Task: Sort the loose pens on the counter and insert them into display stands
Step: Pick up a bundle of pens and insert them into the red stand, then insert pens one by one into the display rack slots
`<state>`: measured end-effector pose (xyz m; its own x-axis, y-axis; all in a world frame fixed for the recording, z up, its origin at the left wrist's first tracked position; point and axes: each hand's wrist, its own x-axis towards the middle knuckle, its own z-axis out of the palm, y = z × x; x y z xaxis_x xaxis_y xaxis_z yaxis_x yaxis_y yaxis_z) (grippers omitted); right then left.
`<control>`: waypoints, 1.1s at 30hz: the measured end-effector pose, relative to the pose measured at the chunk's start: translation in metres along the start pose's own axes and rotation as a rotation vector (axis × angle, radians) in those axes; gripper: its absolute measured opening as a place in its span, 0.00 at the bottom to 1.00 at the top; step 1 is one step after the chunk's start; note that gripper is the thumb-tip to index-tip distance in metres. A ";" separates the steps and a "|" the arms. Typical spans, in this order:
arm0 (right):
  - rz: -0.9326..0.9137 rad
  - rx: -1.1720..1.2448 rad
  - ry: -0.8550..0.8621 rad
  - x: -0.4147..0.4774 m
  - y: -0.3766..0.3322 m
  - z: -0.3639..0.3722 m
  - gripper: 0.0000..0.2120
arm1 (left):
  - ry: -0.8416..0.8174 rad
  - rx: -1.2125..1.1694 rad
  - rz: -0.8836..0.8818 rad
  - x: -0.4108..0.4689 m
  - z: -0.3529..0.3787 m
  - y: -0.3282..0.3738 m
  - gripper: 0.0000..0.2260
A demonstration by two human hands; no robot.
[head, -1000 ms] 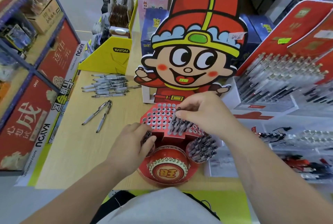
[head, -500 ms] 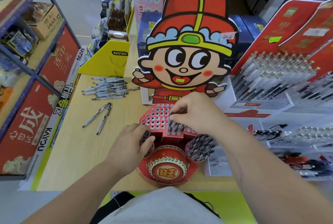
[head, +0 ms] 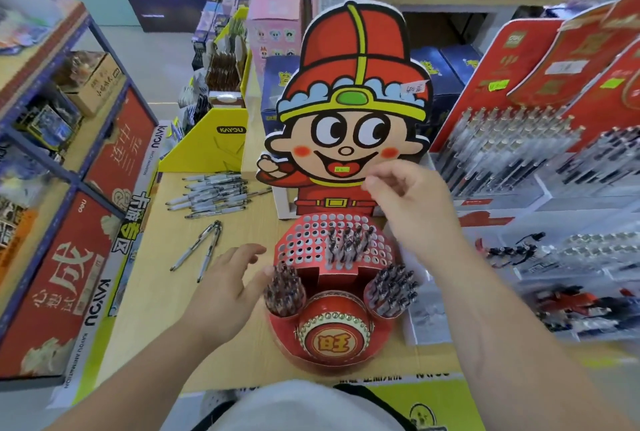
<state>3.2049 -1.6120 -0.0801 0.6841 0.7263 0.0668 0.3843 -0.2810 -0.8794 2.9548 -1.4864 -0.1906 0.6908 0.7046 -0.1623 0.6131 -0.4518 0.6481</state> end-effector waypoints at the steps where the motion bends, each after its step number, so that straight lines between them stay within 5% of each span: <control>1: -0.023 -0.023 -0.013 -0.006 -0.008 0.008 0.06 | 0.007 -0.001 -0.013 0.001 -0.005 -0.005 0.28; 7: -0.125 -0.066 -0.161 -0.039 -0.046 0.084 0.04 | 0.030 0.043 -0.122 0.009 -0.032 -0.070 0.20; 19: 0.391 -0.149 -0.279 -0.030 -0.038 0.283 0.10 | -0.150 0.192 -0.162 0.053 -0.109 -0.228 0.23; 26: 0.719 -0.122 -0.290 -0.034 0.015 0.345 0.22 | -0.293 0.315 -0.102 0.097 -0.125 -0.241 0.24; 33: 0.780 -0.067 -0.281 -0.035 0.046 0.351 0.26 | -0.318 0.406 -0.073 0.103 -0.135 -0.230 0.25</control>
<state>2.9807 -1.4299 -0.2885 0.5924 0.4349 -0.6782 -0.0936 -0.7990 -0.5940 2.8333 -1.2362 -0.2556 0.6839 0.5699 -0.4554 0.7200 -0.6279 0.2956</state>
